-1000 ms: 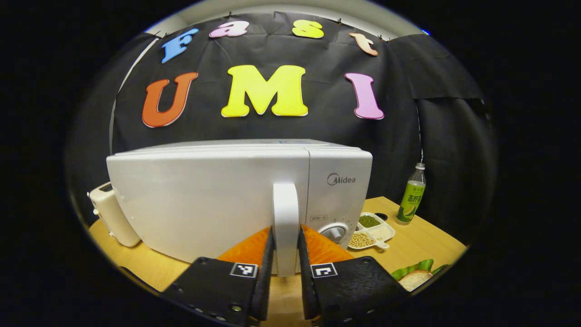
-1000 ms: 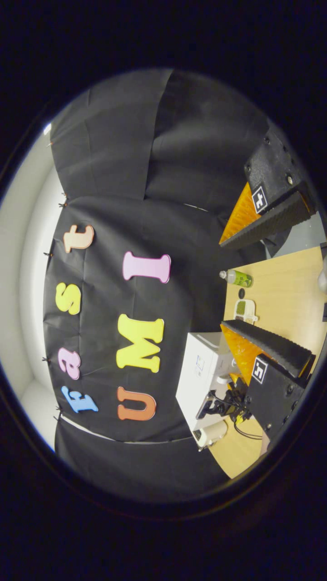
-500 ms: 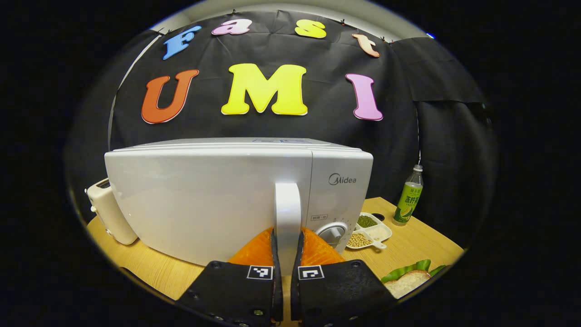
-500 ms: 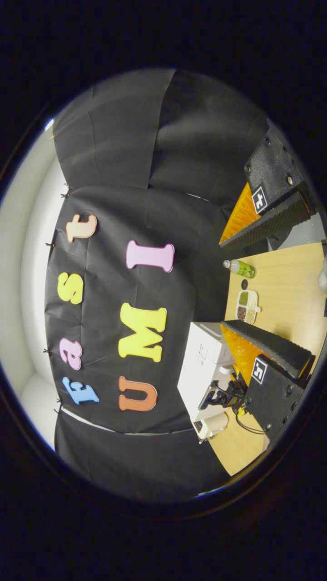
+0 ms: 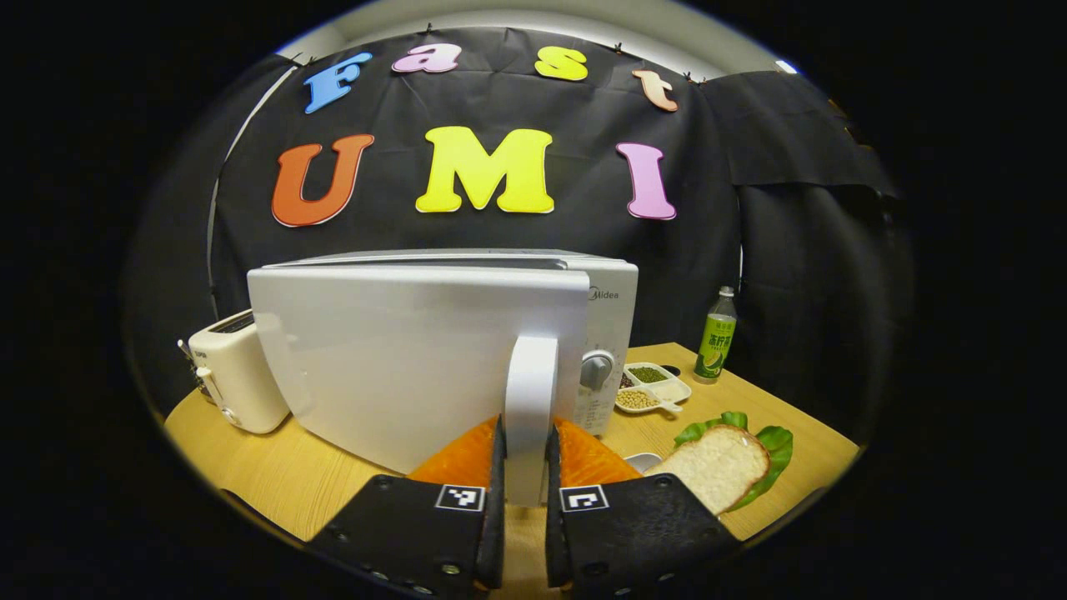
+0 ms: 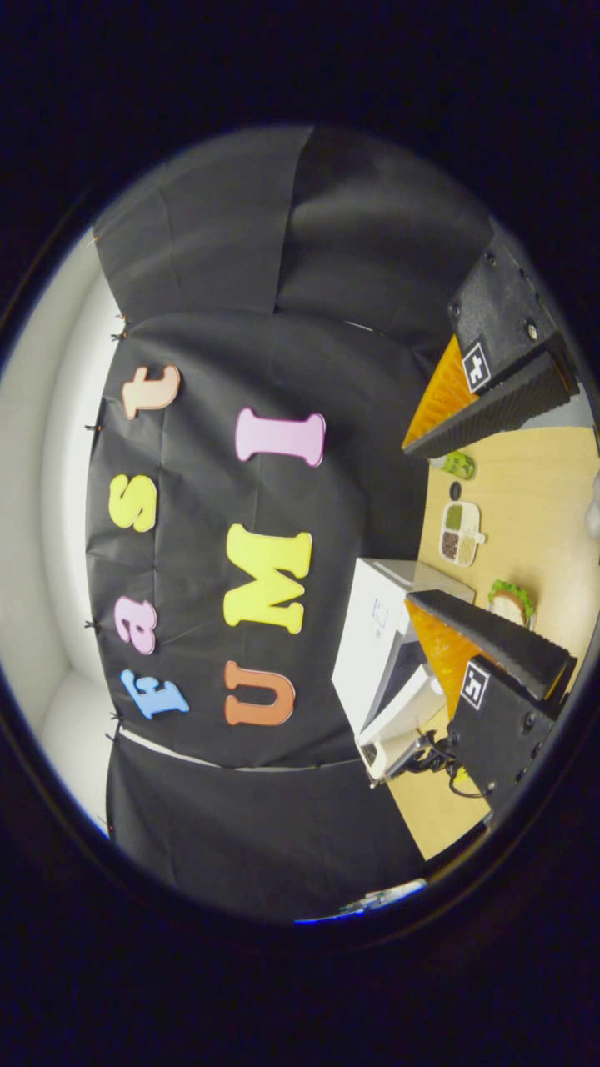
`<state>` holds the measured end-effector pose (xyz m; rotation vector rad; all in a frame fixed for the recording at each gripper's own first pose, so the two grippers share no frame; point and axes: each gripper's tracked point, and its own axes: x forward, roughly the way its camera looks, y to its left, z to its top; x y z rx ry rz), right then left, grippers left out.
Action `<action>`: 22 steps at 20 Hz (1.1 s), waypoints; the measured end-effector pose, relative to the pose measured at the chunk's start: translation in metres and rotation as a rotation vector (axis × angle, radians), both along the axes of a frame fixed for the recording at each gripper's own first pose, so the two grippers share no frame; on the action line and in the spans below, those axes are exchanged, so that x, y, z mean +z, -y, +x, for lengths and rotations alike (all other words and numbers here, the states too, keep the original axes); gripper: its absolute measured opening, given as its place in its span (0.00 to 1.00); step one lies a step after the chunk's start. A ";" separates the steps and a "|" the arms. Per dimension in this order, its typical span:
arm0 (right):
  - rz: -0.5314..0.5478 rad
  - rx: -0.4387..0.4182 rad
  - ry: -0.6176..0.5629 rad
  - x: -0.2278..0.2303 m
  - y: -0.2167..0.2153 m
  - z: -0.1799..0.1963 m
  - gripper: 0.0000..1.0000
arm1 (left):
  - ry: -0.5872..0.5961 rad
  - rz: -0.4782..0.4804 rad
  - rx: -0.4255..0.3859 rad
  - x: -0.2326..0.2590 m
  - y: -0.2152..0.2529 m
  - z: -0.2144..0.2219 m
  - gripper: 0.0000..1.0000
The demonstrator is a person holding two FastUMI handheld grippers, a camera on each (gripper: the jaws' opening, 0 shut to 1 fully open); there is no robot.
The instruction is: Open the microwave oven with the left hand, put the food in, and close the microwave oven.
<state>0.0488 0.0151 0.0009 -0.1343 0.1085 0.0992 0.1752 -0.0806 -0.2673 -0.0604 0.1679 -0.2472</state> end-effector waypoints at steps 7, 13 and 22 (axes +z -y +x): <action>0.023 0.039 0.018 0.003 -0.014 -0.012 0.96 | -0.018 0.002 0.092 0.003 -0.047 -0.023 0.98; 0.046 0.057 -0.006 -0.013 -0.028 -0.024 0.96 | -0.044 0.018 0.125 0.000 -0.078 -0.055 0.98; 0.059 0.095 -0.053 -0.041 -0.062 -0.041 1.00 | -0.079 0.062 0.250 -0.010 -0.169 -0.113 0.98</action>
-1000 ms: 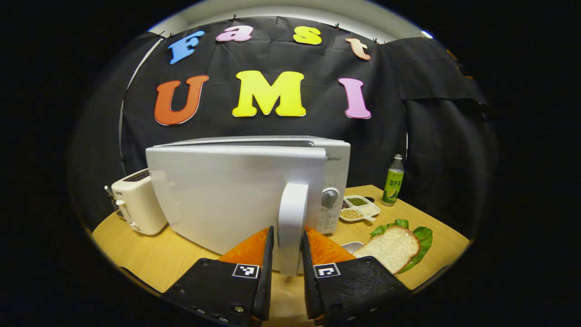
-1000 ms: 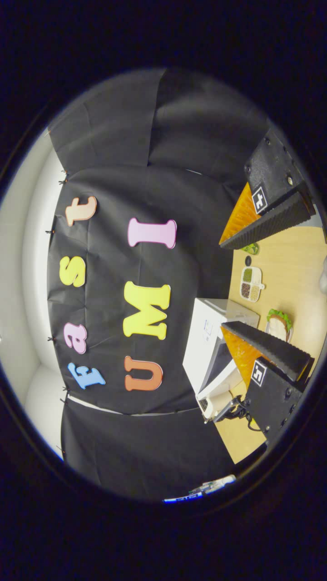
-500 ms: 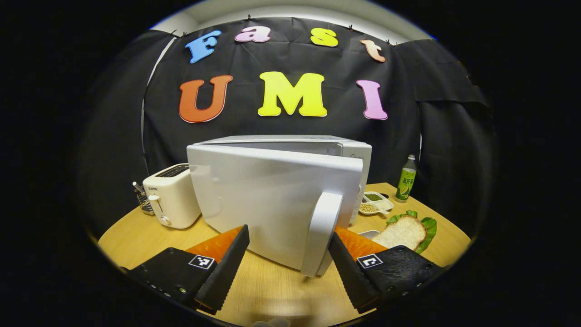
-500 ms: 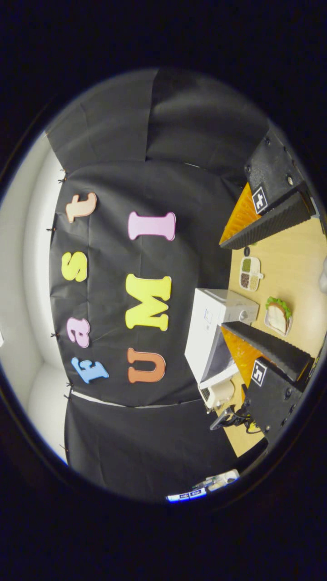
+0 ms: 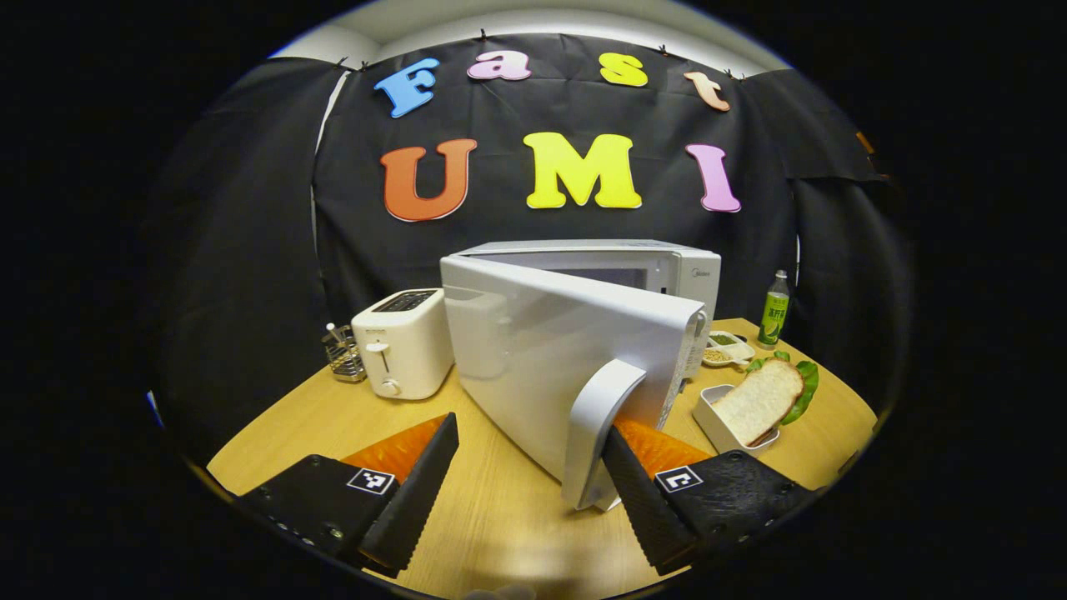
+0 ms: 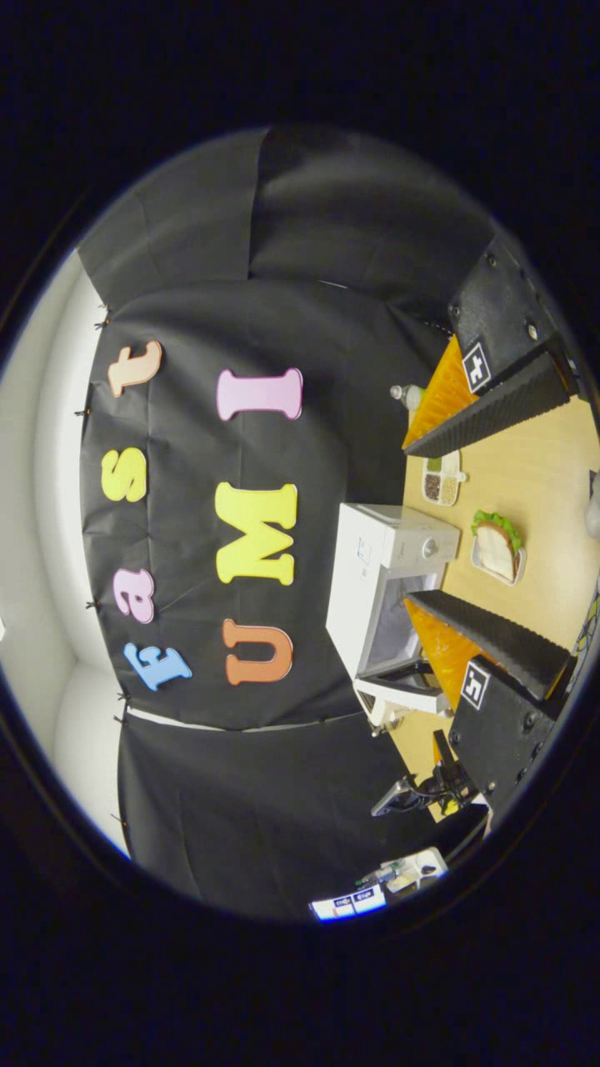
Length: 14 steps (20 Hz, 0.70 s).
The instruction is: Open the microwave oven with the left hand, put the food in, and close the microwave oven.
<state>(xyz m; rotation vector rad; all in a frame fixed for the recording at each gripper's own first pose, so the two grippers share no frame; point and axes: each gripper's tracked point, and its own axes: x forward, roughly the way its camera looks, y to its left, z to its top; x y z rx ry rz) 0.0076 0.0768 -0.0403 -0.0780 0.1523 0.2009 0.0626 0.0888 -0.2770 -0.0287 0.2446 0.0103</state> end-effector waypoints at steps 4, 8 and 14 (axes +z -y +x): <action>0.015 0.005 -0.010 -0.010 -0.011 -0.006 1.00 | -0.019 -0.021 0.070 -0.005 -0.051 -0.022 0.97; 0.009 -0.008 -0.015 -0.019 -0.011 -0.008 1.00 | -0.049 -0.067 0.117 -0.011 -0.089 -0.037 0.98; 0.010 -0.022 -0.057 -0.040 -0.011 -0.006 0.96 | -0.042 -0.012 0.097 -0.010 -0.107 -0.046 0.98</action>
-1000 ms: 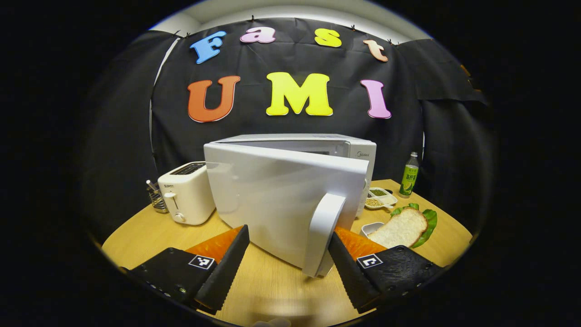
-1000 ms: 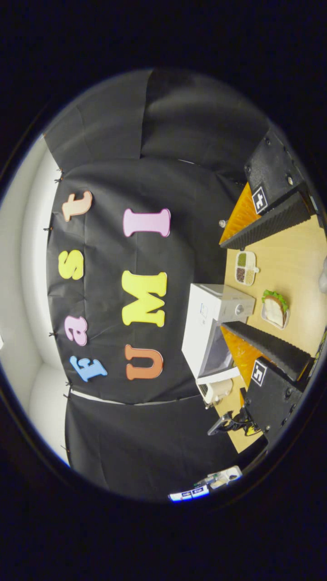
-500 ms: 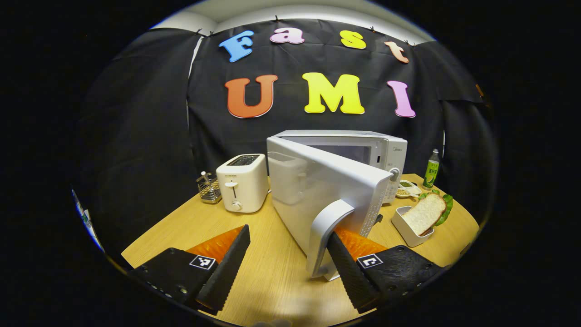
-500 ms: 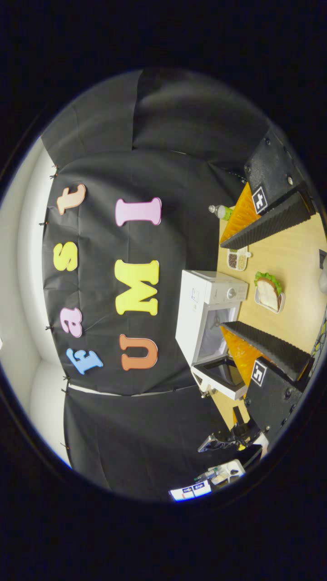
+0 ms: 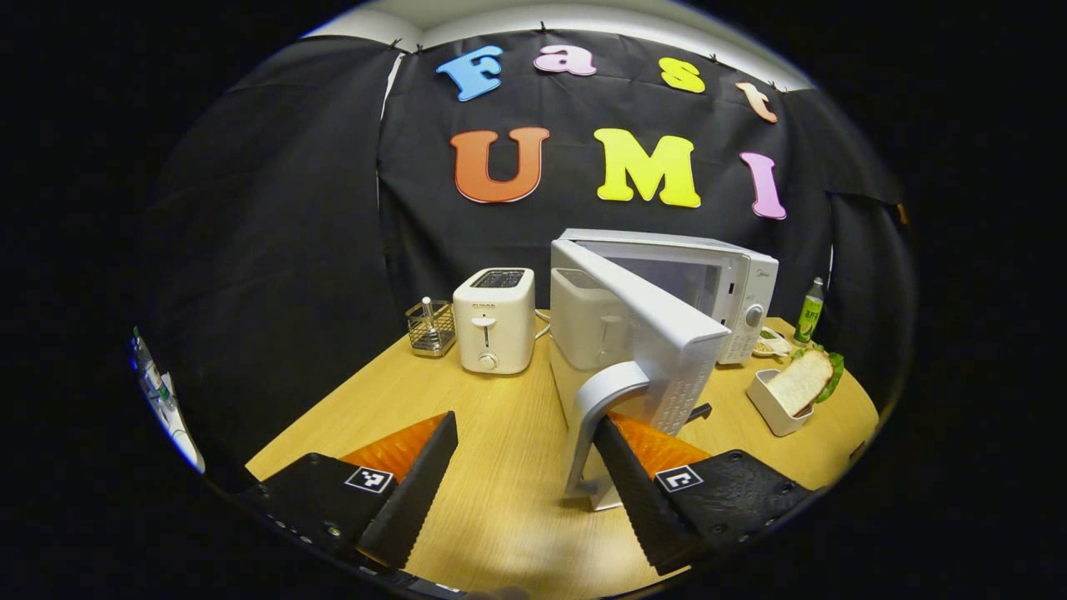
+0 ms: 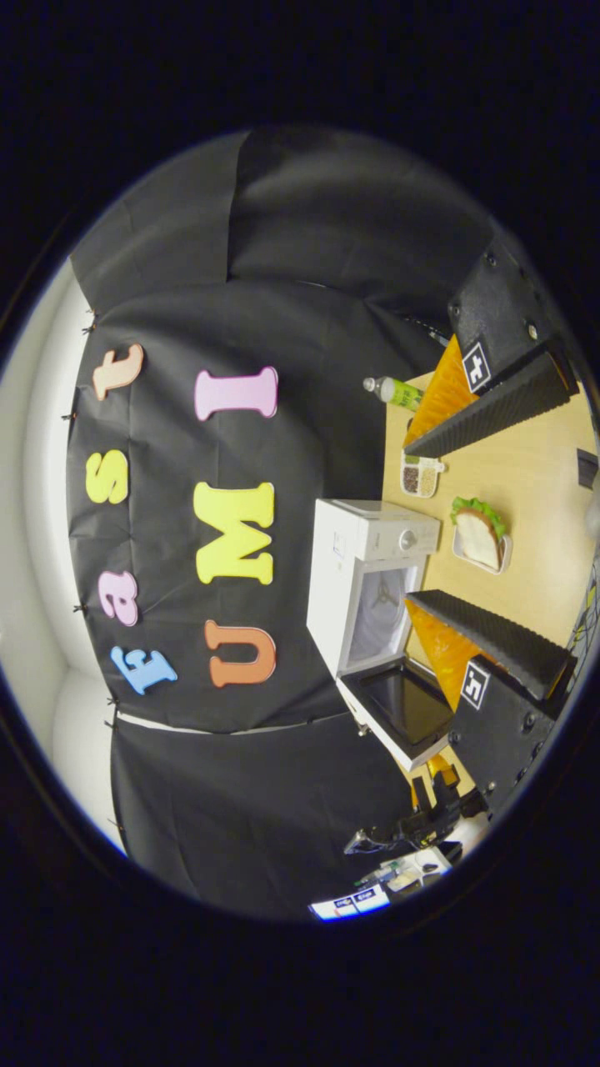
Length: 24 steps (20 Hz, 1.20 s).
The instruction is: Open the microwave oven with the left hand, put the food in, and close the microwave oven.
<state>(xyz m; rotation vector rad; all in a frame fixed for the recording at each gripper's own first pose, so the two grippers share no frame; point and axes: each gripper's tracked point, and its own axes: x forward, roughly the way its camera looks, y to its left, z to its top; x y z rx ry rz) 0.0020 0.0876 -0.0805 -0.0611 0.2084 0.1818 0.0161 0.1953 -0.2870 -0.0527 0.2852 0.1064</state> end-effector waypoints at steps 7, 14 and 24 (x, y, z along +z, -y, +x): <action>-0.007 0.013 -0.022 -0.017 -0.001 0.019 0.96 | -0.022 0.020 0.065 -0.002 -0.035 -0.021 0.97; 0.014 0.019 -0.164 -0.092 0.026 0.068 1.00 | 0.011 0.038 0.049 0.024 -0.026 -0.043 0.96; 0.128 0.129 -0.497 -0.229 0.022 0.147 0.95 | 0.058 0.052 0.080 0.092 0.041 -0.058 0.97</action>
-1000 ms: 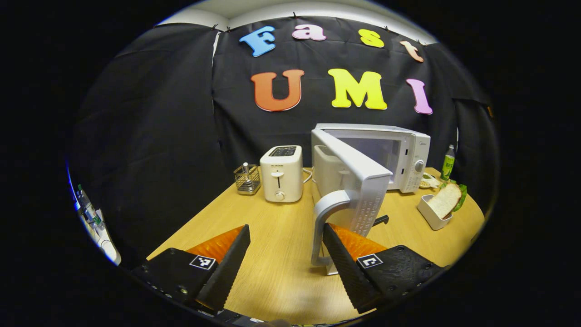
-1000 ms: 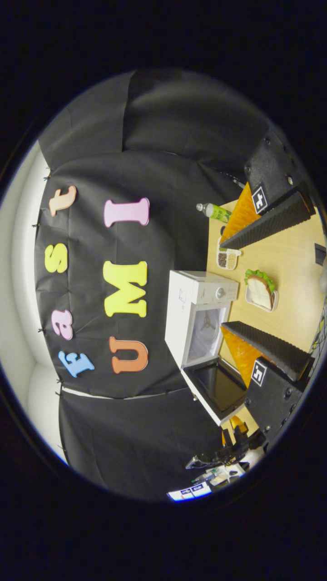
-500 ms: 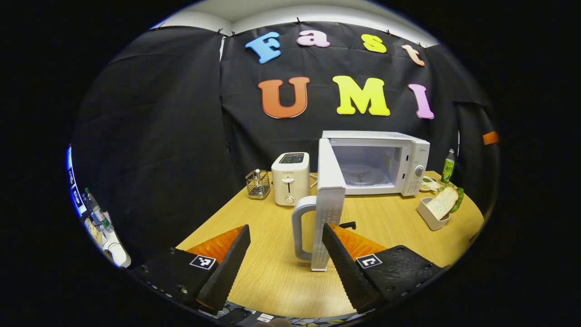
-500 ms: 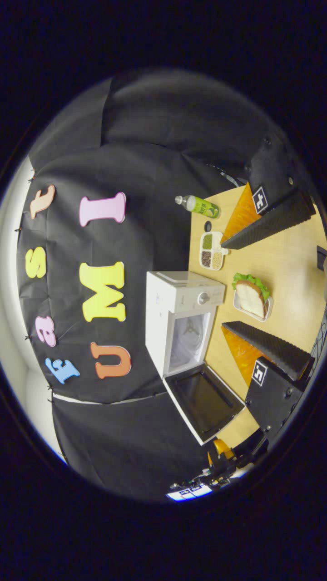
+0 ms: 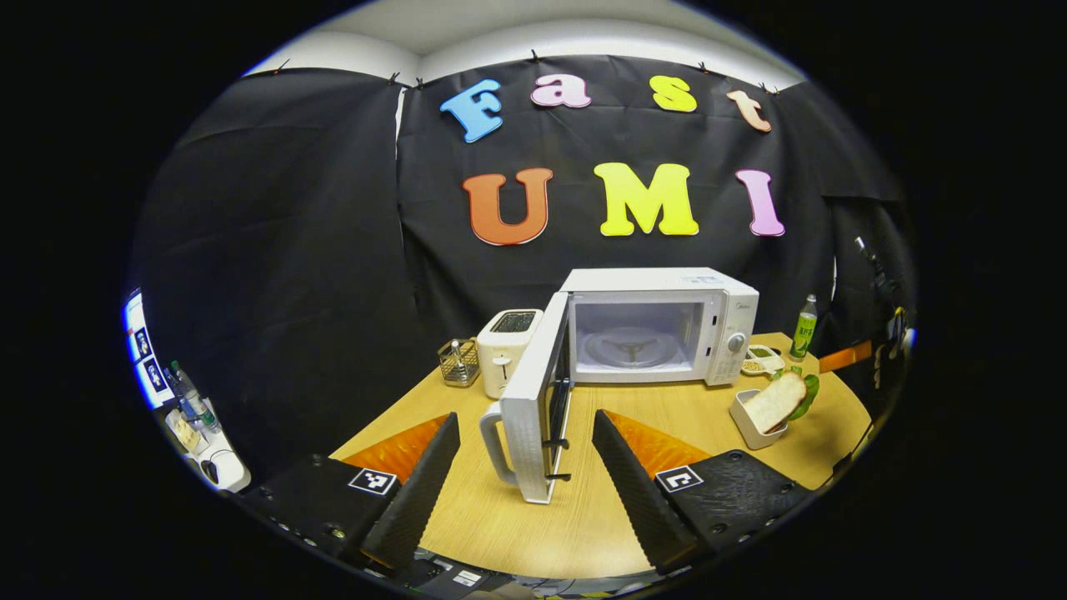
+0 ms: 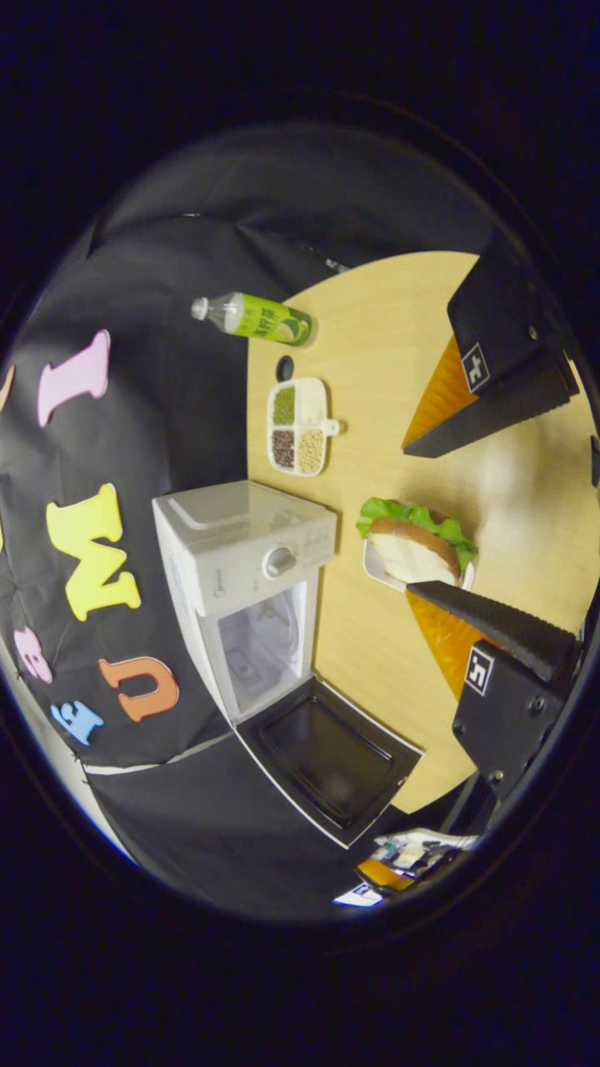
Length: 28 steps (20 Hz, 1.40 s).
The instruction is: Open the microwave oven with the left hand, put the food in, and close the microwave oven.
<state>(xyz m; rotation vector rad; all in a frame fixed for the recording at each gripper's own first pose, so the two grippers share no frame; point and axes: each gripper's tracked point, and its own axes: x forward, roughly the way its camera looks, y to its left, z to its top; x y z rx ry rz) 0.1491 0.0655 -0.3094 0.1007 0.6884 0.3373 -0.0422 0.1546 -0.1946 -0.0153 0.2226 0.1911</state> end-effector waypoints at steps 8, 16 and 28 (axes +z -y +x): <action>0.198 0.086 -0.260 -0.038 -0.022 0.023 0.67 | -0.011 0.052 0.034 0.026 0.056 0.008 0.96; 0.350 0.025 -0.465 -0.033 -0.031 0.022 0.32 | -0.029 0.058 -0.007 0.030 0.075 0.012 0.97; 0.470 -0.088 -0.236 0.077 -0.115 0.012 0.36 | 0.018 0.053 -0.143 0.029 0.026 0.008 0.97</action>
